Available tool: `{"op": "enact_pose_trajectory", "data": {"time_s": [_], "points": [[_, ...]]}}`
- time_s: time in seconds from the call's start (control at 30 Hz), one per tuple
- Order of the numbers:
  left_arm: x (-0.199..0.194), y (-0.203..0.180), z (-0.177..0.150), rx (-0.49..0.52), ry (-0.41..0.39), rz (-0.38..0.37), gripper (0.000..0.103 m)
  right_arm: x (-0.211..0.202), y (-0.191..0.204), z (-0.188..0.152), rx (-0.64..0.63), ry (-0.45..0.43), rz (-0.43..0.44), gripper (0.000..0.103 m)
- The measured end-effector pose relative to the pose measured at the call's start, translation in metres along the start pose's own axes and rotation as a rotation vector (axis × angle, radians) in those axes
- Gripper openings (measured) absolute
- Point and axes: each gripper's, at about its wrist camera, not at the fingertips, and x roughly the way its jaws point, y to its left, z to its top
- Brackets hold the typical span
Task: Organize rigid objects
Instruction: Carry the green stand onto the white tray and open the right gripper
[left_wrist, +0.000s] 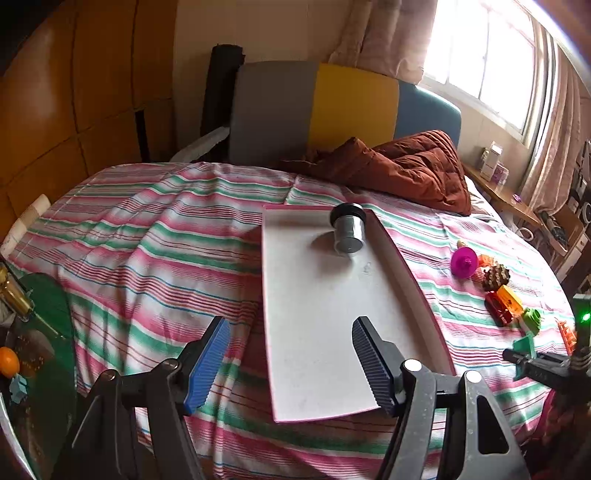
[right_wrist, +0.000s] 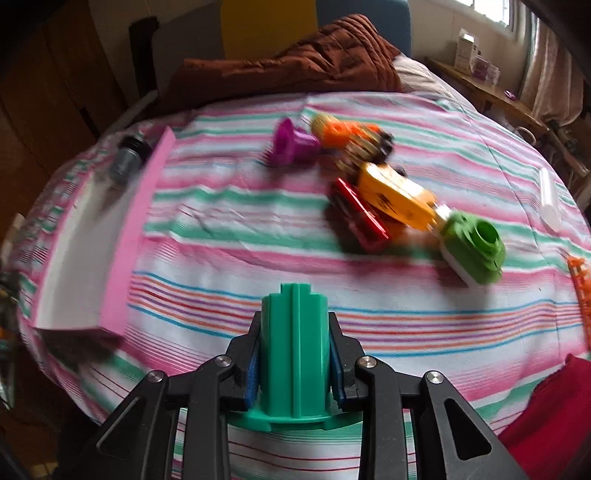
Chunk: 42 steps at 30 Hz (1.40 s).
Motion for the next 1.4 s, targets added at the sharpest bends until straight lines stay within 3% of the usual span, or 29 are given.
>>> {"op": "enact_pose_trajectory", "data": {"time_s": [0.43,0.6,0.83,1.1,1.4], "points": [[-0.016,0.028,-0.008,-0.057,-0.016,0.045,0.07,-0.028,0.109,0.025,-0.169,-0.119,0.167,0.03],[-0.017,0.035,-0.008,-0.072,-0.015,0.051,0.07,-0.022,0.151,0.035,-0.228,-0.094,0.24,0.03],[-0.008,0.044,-0.007,-0.093,-0.002,0.051,0.07,-0.002,0.192,0.044,-0.291,-0.059,0.261,0.03],[0.003,0.05,-0.008,-0.1,0.024,0.057,0.07,0.029,0.221,0.067,-0.236,-0.013,0.286,0.03],[0.011,0.065,-0.012,-0.13,0.045,0.074,0.07,0.076,0.26,0.087,-0.221,0.061,0.259,0.03]]}}
